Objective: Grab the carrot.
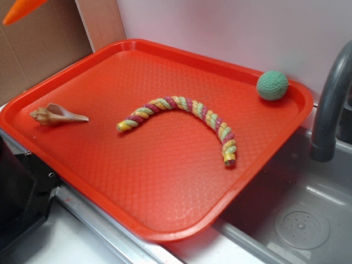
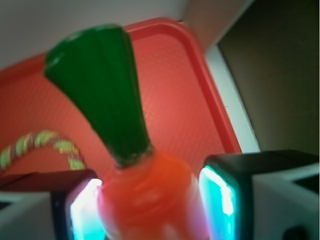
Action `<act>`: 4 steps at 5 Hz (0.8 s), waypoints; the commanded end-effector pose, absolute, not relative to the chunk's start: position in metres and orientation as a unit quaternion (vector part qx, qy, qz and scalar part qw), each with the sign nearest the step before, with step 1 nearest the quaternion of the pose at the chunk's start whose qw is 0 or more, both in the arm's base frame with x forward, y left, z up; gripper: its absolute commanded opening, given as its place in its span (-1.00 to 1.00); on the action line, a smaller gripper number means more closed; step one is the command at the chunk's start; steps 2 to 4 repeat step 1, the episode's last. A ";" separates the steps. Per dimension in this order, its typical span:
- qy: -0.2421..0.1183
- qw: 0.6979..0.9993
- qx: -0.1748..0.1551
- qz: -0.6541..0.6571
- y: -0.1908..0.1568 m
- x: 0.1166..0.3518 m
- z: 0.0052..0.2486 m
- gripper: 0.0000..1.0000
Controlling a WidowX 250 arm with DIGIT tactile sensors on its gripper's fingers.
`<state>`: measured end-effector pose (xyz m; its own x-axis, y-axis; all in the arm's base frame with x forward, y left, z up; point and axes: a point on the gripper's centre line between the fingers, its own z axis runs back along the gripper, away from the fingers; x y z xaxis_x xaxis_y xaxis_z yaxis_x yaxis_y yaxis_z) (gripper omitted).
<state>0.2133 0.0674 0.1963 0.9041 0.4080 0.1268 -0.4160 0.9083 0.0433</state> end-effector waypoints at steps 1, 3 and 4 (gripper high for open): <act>-0.088 0.959 0.024 0.268 0.072 0.215 0.214 -1.00; -0.088 0.959 0.024 0.268 0.072 0.215 0.214 -1.00; -0.088 0.959 0.024 0.268 0.072 0.215 0.214 -1.00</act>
